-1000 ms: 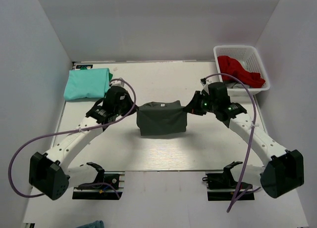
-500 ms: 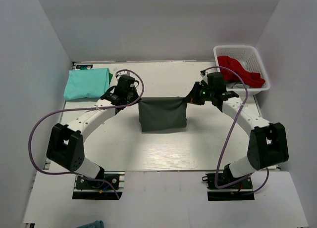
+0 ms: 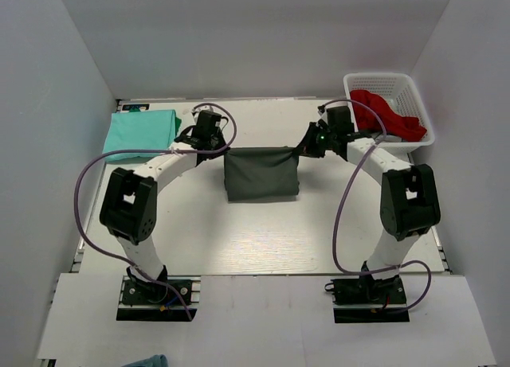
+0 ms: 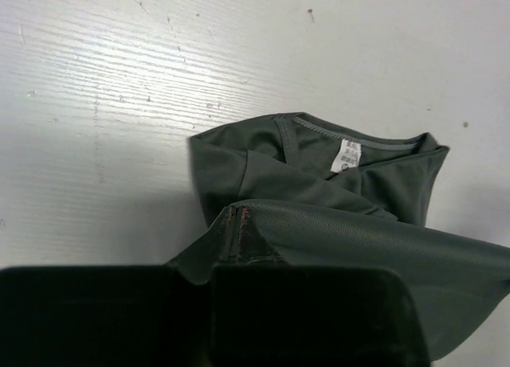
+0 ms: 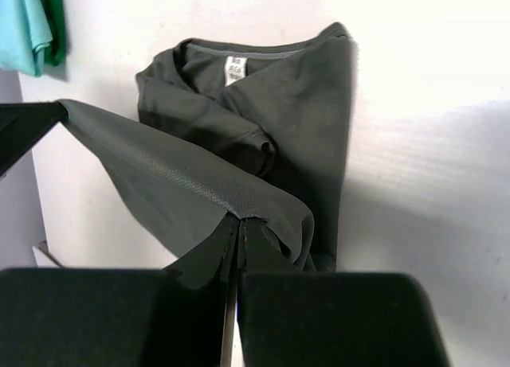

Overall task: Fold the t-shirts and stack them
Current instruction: Fold the long partially folded tshirt into a neat square

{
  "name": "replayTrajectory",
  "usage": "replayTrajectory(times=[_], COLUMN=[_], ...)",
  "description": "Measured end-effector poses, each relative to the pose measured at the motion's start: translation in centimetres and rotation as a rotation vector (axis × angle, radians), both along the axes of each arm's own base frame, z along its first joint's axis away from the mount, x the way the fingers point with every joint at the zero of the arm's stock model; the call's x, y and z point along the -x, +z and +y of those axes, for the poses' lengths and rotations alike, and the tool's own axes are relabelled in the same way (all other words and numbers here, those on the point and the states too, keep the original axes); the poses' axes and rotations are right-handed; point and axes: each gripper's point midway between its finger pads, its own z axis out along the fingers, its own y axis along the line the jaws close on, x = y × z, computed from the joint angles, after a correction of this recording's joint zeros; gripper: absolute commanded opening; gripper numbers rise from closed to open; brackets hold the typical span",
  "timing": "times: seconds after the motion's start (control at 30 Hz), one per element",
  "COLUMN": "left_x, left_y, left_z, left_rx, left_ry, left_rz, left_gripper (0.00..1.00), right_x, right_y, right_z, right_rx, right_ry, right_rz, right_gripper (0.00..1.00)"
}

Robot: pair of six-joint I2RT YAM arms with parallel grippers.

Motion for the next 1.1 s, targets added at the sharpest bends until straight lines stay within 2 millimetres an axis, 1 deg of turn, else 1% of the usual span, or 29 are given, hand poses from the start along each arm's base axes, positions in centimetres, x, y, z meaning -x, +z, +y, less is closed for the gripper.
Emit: replayTrajectory(times=[0.13,0.23,0.27,0.3,0.33,0.37,0.4,0.43,0.47,0.5,0.53,0.6,0.63,0.67,0.7,0.73,0.77,0.87,0.93,1.03,1.1], left_x=[-1.0,-2.8,-3.4,-3.9,-4.5,-5.0,-5.6,-6.2,-7.0,-7.6,-8.3,-9.4,-9.6,-9.7,-9.7,-9.5,-9.1,-7.1,-5.9,-5.2,-5.0], left_y=[-1.6,-2.3,-2.6,-2.8,-3.3,-3.7,-4.1,-4.4,-4.7,-4.8,-4.7,-3.9,-3.3,-2.7,-2.1,-1.5,-0.9,0.3,1.0,1.2,0.7], left_z=[-0.2,-0.5,-0.6,-0.8,-0.9,-0.9,-1.1,-1.1,-1.2,-1.2,-1.2,-1.2,-1.1,-1.1,-1.0,-1.0,-1.1,-1.9,-3.2,-5.6,-6.9], left_rx=[-0.008,-0.009,-0.012,-0.014,-0.023,-0.029,-0.035,-0.044,-0.057,-0.071,-0.082,-0.100,-0.104,-0.105,-0.102,-0.098,-0.089,-0.039,0.013,0.089,0.128], left_ry=[-0.008,-0.010,-0.015,-0.022,-0.031,-0.037,-0.042,-0.044,-0.042,-0.044,-0.039,-0.031,-0.027,-0.027,-0.027,-0.032,-0.044,-0.110,-0.174,-0.270,-0.321], left_rz=[0.027,0.024,0.017,0.006,0.004,-0.001,-0.005,-0.006,-0.006,-0.007,-0.008,-0.023,-0.030,-0.040,-0.049,-0.059,-0.065,-0.079,-0.095,-0.113,-0.113], left_gripper=[0.00,0.00,0.03,0.21,0.30,0.35,0.45,0.65,0.73,0.81,0.90,0.95,1.00,1.00,1.00,1.00,1.00,1.00,1.00,1.00,1.00], right_x=[-1.9,-3.9,-4.6,-5.2,-5.9,-6.5,-7.3,-8.3,-9.3,-9.9,-10.6,-11.9,-12.2,-12.3,-11.9,-11.5,-10.7,-7.8,-5.3,-2.1,-0.4], right_y=[-1.2,-2.7,-3.3,-4.0,-4.8,-5.4,-6.0,-6.4,-6.6,-6.6,-6.3,-4.6,-3.6,-2.5,-1.2,-0.4,0.8,3.5,4.4,3.7,2.5], right_z=[0.0,-0.1,-0.3,-0.5,-0.6,-0.8,-0.9,-0.9,-1.0,-0.9,-0.9,-0.9,-0.9,-0.9,-0.9,-0.9,-0.8,-0.3,0.6,2.4,3.5], right_rx=[0.018,0.034,0.045,0.055,0.066,0.075,0.081,0.082,0.088,0.093,0.100,0.108,0.108,0.108,0.106,0.104,0.096,0.049,-0.002,-0.071,-0.104], right_ry=[-0.008,-0.022,-0.033,-0.043,-0.055,-0.064,-0.072,-0.077,-0.076,-0.069,-0.060,-0.047,-0.043,-0.038,-0.032,-0.028,-0.020,0.025,0.078,0.168,0.212], right_rz=[0.011,0.010,0.010,0.010,0.009,0.013,0.011,-0.001,-0.019,-0.031,-0.053,-0.111,-0.139,-0.165,-0.190,-0.204,-0.220,-0.251,-0.255,-0.212,-0.172], right_gripper=[0.00,0.00,0.00,0.00,0.00,0.05,0.24,0.66,0.86,0.90,0.90,0.90,0.90,0.90,0.90,0.90,0.90,0.90,0.90,0.90,0.90])
